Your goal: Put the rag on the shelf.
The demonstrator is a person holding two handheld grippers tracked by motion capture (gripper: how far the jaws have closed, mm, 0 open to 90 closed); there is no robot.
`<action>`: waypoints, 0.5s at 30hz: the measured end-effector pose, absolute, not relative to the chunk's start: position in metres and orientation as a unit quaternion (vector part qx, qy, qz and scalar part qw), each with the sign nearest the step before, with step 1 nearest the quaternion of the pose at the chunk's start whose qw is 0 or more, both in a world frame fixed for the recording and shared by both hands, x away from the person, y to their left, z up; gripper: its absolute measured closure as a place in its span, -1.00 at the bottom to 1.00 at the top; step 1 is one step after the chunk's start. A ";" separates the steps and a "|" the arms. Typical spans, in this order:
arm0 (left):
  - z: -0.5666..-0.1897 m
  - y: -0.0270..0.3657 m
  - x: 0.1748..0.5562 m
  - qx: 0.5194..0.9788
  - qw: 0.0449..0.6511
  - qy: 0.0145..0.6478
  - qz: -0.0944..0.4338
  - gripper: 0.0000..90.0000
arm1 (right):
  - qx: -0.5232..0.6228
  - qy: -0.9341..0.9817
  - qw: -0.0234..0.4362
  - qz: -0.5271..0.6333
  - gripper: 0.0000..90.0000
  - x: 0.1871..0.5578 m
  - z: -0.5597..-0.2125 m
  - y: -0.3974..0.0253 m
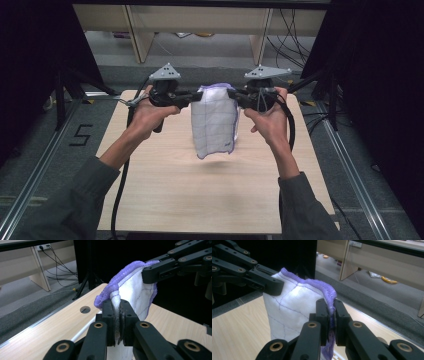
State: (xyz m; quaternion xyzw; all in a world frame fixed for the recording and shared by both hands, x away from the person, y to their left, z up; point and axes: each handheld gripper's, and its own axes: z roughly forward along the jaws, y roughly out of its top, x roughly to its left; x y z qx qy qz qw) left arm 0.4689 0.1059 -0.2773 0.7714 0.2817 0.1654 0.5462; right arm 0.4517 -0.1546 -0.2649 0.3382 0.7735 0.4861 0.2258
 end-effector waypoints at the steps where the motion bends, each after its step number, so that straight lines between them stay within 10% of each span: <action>1: -0.277 0.106 0.469 0.771 0.546 0.282 0.165 0.86 | 0.335 0.774 0.231 0.486 0.89 0.454 -0.264 -0.155; 15: -0.271 0.101 0.490 0.761 0.549 0.301 0.169 0.86 | 0.346 0.771 0.238 0.479 0.89 0.474 -0.256 -0.154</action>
